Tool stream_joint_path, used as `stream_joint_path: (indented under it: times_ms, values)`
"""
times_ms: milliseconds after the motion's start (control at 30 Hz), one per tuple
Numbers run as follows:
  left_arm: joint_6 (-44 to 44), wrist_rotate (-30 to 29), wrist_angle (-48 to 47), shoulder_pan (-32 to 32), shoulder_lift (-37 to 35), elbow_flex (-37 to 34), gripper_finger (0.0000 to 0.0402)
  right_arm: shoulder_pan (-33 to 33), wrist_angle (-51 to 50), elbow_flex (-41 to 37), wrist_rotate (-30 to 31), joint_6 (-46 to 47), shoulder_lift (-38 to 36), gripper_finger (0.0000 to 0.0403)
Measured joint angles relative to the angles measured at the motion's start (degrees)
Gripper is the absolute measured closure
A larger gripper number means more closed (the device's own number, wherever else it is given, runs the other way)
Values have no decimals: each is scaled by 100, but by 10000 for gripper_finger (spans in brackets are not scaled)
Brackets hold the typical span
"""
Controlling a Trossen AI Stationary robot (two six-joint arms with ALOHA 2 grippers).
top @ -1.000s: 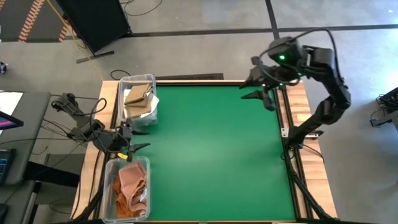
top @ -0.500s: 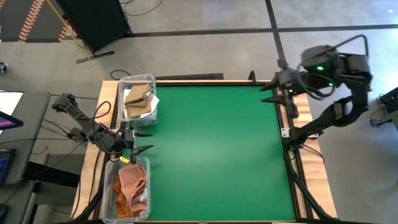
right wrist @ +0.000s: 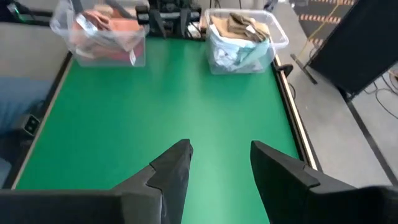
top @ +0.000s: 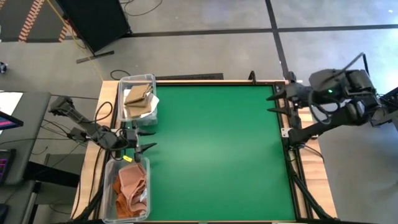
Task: Sort towels by color in basket
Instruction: Return to Home Position
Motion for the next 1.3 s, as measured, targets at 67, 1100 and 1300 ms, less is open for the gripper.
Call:
stream_joint_path:
  times_ms: [67, 1100, 1300]
  values:
    - [-4, 37, 15, 69, 0, 0, 186, 24, 366, -546, 0, 124, -385, 206]
    - [274, 737, 187, 823, 0, -2, 186, 32, 2798, -5222, 520, 1365, -3429, 206]
    - [391, 740, 187, 821, 0, -2, 186, 30, 3157, -5425, 586, 1454, -3414, 206]
